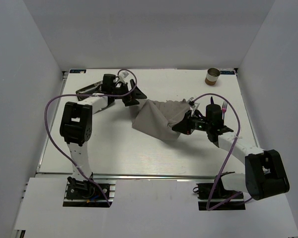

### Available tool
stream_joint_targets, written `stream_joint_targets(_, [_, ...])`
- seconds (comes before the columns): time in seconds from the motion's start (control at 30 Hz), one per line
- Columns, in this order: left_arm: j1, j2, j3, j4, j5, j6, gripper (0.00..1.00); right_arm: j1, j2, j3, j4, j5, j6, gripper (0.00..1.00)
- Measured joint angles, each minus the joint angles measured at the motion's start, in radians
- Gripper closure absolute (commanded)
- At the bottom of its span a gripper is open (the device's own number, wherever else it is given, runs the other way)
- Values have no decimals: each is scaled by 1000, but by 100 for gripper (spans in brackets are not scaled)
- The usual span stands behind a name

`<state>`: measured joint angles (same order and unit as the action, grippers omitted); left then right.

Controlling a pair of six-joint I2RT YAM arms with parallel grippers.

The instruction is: Set the dinner table for one person

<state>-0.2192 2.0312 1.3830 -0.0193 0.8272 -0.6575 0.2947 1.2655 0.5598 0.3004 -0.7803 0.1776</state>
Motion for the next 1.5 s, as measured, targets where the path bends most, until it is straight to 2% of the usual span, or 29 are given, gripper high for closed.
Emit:
stream_joint_targets(0.2, [-43,75,6,79,63,-23,20,3,0,0,11,0,18,100])
stream_joint_targets(0.23, [-50,85,3,95,73,-30,30,3,0,0,12,0,21,100])
stream_joint_targets(0.27, [-56,91,0,110,84,-37,34,3,0,0,13,0,24,100])
stream_joint_targets(0.43, [-78,80,-29,248,167,-82,69,8,-24,-15,17,35,45,100])
stream_joint_targets(0.5, [-80,51,-84,322,192,-97,72,8,-47,-23,11,67,54,99])
stream_joint_targets(0.53, [-81,29,-121,351,198,-103,72,9,-59,-26,10,85,58,92])
stream_joint_targets(0.57, [-82,-3,-161,378,202,-106,72,9,-69,-29,8,100,63,75])
stream_joint_targets(0.63, [-87,-83,-260,438,200,-107,72,8,-89,-35,2,134,82,61])
stream_joint_targets(0.67, [-91,-134,-312,465,200,-107,72,8,-97,-35,-4,149,89,36])
stream_joint_targets(0.77, [-115,-275,-449,554,187,-102,72,9,-116,-36,-21,188,115,11])
stream_joint_targets(0.87, [-141,-392,-577,633,161,-89,70,9,-141,-37,-46,252,141,11])
stream_joint_targets(0.93, [-156,-461,-670,666,141,-70,65,8,-160,-37,-67,293,162,11])
stream_joint_targets(1.0, [-169,-518,-759,686,126,-50,55,9,-174,-37,-77,316,177,11])
stream_joint_targets(1.03, [-174,-543,-800,694,117,-41,44,9,-179,-37,-78,323,182,11])
stream_joint_targets(1.1, [-185,-590,-886,710,103,-24,32,9,-181,-37,-83,335,192,11])
stream_joint_targets(1.23, [-204,-663,-1002,714,80,-5,23,9,-169,-36,-96,342,206,11])
stream_joint_targets(1.33, [-222,-737,-1057,684,63,14,14,13,-140,-35,-106,352,212,11])
stream_joint_targets(1.37, [-225,-771,-1071,655,52,23,14,16,-129,-33,-118,360,213,11])
stream_joint_targets(1.43, [-235,-863,-1084,564,10,37,9,27,-98,-19,-150,391,214,11])
stream_joint_targets(1.47, [-239,-911,-1083,516,-20,46,2,35,-80,-5,-174,409,214,11])
stream_joint_targets(1.5, [-241,-962,-1078,455,-56,53,2,44,-64,10,-199,426,213,11])
